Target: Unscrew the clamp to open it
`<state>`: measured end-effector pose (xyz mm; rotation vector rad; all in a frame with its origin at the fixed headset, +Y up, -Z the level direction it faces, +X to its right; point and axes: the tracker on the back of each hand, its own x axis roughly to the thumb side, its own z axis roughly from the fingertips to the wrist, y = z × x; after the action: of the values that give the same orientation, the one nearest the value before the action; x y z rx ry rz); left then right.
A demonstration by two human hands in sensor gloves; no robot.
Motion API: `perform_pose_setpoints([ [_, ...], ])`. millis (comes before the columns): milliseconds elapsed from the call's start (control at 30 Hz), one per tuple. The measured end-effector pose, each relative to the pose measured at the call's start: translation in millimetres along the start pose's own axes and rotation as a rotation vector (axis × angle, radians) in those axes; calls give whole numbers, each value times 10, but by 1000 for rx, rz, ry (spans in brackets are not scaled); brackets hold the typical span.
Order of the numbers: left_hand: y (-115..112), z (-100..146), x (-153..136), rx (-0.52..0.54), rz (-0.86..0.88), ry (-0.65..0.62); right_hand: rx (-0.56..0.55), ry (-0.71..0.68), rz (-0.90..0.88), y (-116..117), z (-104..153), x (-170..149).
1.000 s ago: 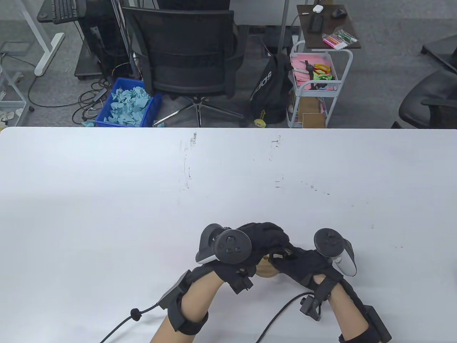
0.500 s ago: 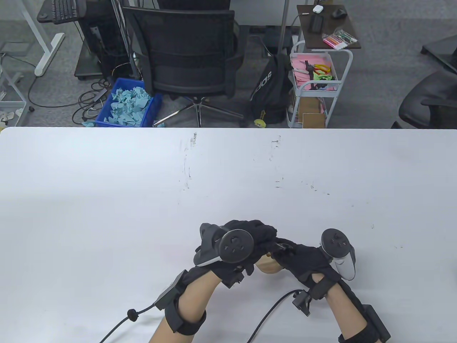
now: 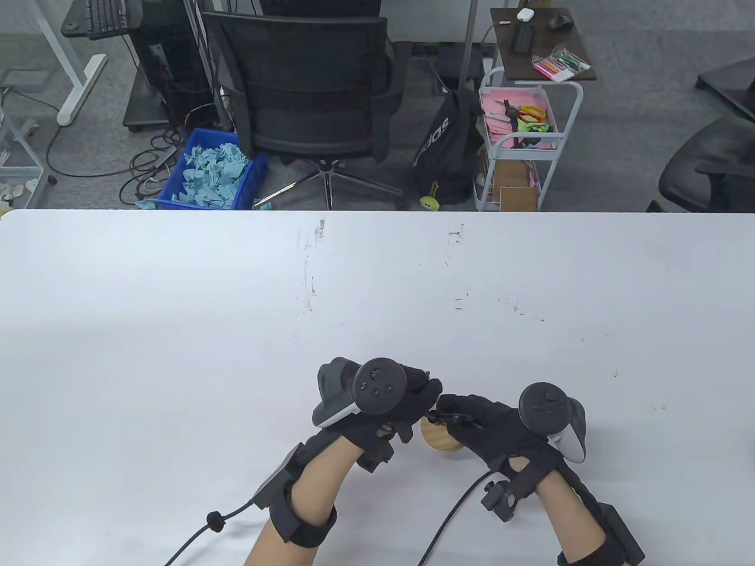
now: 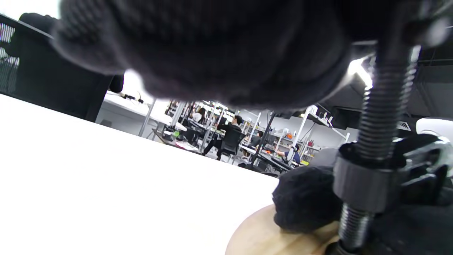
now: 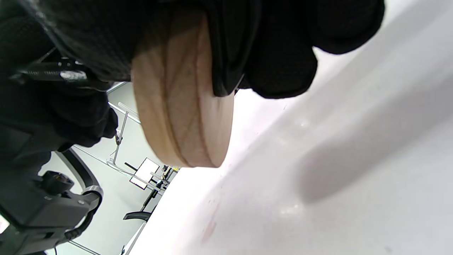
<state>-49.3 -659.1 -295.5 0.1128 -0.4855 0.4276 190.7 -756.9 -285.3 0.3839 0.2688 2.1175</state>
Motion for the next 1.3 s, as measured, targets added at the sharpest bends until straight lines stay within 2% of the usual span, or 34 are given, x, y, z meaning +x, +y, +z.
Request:
perform_pose_setpoints([
  [133, 14, 28, 59, 8, -22, -26, 14, 25, -32, -17, 0, -35],
  [300, 46, 29, 150, -112, 202, -182, 20, 45, -88, -66, 5, -80],
  [400, 74, 31, 171, -177, 106, -172, 12, 35, -140, -113, 17, -111],
  [467, 89, 33, 167, -143, 68, -165, 14, 38, -156, -128, 15, -123],
  [567, 73, 27, 155, -170, 74, -159, 23, 42, -147, -119, 3, -123],
  [667, 84, 33, 120, -157, -9, -117, 10, 39, -136, -119, 15, -115],
  [867, 110, 37, 99, -120, -52, -69, 3, 51, -162, -135, 11, -136],
  [967, 80, 34, 141, -33, -58, -87, -7, 61, -168, -141, 9, -138],
  [1300, 69, 21, 101, -65, -14, -84, -6, 80, -180, -151, 10, -157],
])
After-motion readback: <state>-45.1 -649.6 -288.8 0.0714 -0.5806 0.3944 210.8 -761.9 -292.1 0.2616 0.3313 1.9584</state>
